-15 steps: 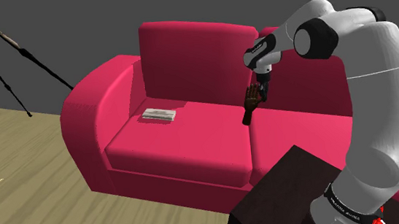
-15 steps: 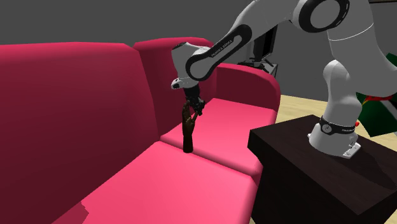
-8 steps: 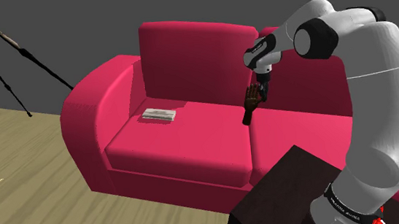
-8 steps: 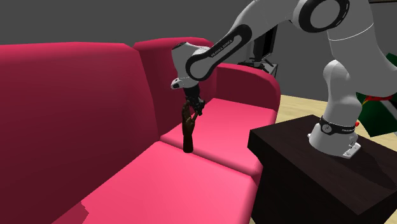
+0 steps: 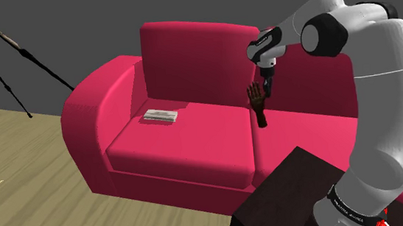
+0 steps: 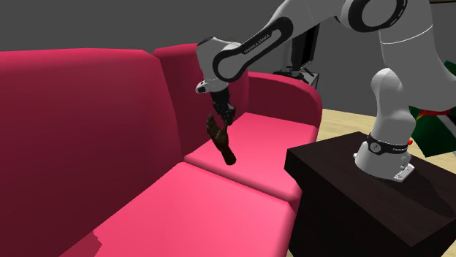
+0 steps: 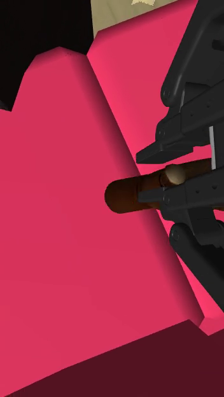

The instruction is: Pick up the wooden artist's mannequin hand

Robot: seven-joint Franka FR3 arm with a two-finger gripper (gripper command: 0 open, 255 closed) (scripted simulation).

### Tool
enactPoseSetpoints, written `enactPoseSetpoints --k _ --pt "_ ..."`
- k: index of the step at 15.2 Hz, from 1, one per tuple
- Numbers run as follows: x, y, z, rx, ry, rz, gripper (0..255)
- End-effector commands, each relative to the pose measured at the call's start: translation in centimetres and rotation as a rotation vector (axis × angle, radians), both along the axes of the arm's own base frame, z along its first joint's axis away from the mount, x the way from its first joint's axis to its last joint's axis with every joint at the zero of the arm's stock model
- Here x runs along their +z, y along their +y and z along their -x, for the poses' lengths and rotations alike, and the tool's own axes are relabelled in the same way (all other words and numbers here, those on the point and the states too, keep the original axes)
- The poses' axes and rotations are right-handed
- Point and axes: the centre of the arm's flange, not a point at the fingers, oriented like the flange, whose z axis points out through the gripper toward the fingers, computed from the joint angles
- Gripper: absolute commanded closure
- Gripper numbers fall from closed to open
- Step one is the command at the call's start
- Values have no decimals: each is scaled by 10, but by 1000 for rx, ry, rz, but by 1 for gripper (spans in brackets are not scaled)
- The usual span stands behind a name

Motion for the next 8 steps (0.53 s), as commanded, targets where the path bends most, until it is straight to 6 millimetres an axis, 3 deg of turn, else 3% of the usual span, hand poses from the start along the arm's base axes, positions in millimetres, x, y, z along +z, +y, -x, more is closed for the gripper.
enactPoseSetpoints --k 1,8 --pt "11 0 0 0 0 0 255" --pt "43 1 0 0 0 0 255"
